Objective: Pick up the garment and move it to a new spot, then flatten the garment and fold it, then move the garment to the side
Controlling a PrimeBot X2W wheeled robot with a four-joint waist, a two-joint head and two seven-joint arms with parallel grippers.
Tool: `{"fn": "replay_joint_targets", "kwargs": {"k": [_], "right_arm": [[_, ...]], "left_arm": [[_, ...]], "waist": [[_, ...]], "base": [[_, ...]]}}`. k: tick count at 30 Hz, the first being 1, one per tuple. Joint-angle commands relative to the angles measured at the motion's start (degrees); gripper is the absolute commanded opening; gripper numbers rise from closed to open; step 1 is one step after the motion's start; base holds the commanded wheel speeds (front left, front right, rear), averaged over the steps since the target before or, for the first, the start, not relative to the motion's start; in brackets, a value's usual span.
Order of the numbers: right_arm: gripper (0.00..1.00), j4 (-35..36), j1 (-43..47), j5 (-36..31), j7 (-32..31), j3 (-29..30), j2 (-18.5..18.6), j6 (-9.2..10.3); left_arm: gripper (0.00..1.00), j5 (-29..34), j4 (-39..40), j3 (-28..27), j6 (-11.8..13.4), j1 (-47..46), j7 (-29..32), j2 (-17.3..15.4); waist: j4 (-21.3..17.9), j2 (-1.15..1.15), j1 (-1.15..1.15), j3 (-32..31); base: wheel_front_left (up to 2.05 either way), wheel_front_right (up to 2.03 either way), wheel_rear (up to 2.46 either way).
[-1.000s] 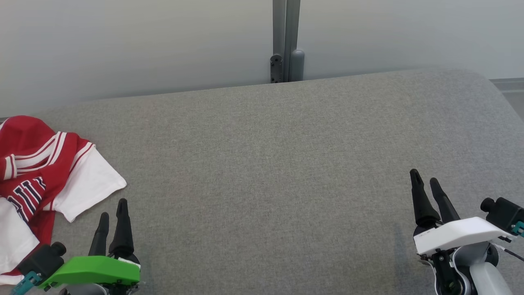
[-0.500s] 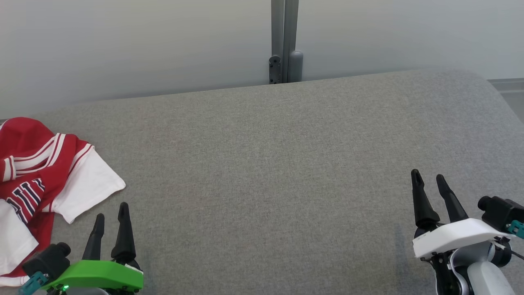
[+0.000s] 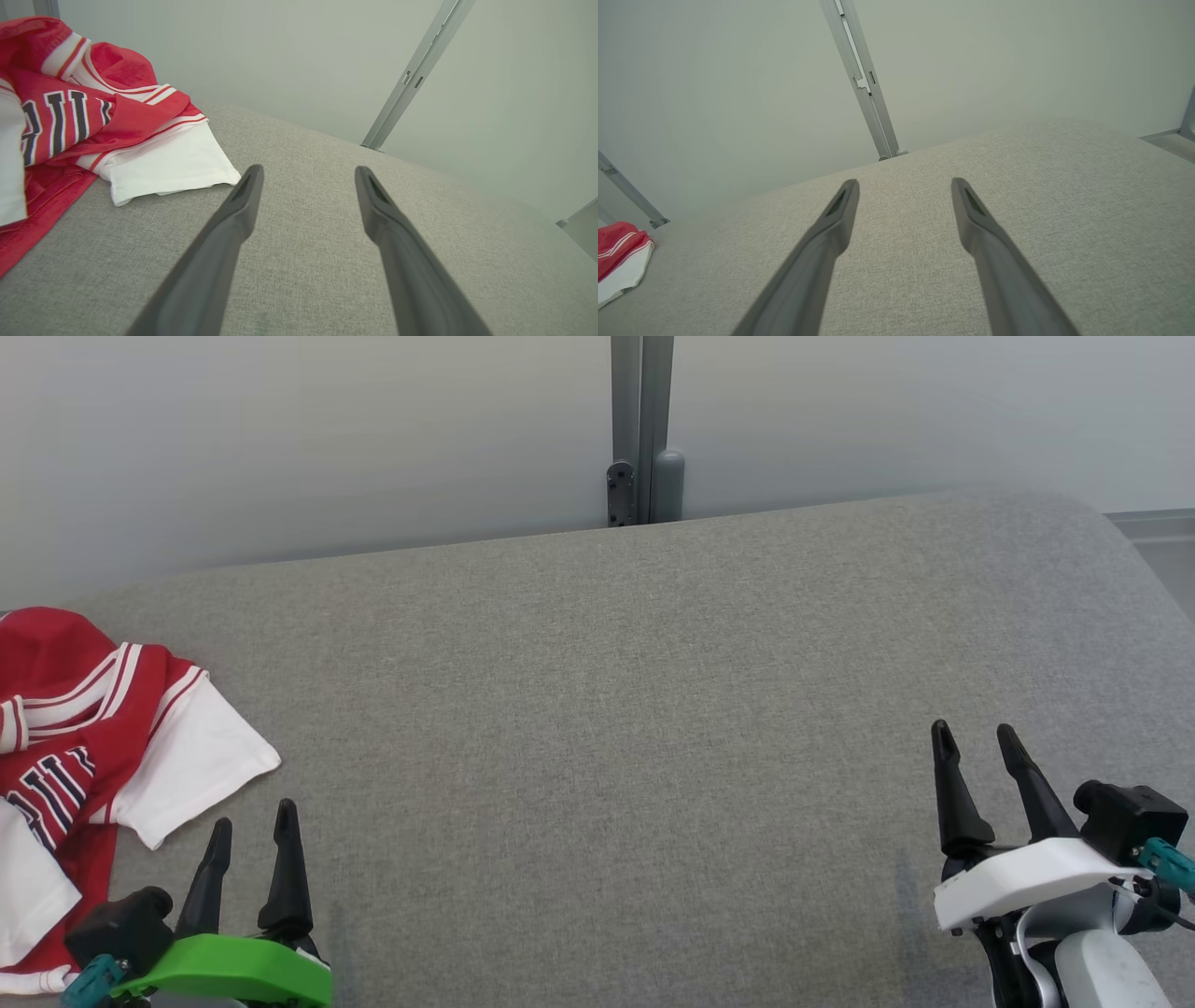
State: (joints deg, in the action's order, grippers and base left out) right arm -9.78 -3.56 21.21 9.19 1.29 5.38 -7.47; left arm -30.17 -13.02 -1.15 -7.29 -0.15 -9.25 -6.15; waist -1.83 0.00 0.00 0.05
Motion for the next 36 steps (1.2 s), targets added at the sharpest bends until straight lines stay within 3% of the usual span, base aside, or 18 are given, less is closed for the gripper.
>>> {"fn": "replay_joint_targets", "kwargs": {"k": [1, 36], "right_arm": [[1.00, 0.7, -0.3, -1.6, 0.7, 0.0, 0.4, -0.03], [1.00, 1.1, 0.5, -18.0, 4.9, 0.6, -0.2, -0.03]], "left_arm": [[1.00, 1.8, 0.6, 0.2, -0.2, 0.2, -0.6, -0.7], [1.00, 18.0, 0.1, 0.7, -0.3, 2.0, -4.8, -2.1]], "waist": [[-0.1, 0.00, 0.00, 0.0], [0.0, 0.00, 0.00, 0.2]], "base": [[0.00, 0.00, 0.00], [0.00, 0.00, 0.00]]}}
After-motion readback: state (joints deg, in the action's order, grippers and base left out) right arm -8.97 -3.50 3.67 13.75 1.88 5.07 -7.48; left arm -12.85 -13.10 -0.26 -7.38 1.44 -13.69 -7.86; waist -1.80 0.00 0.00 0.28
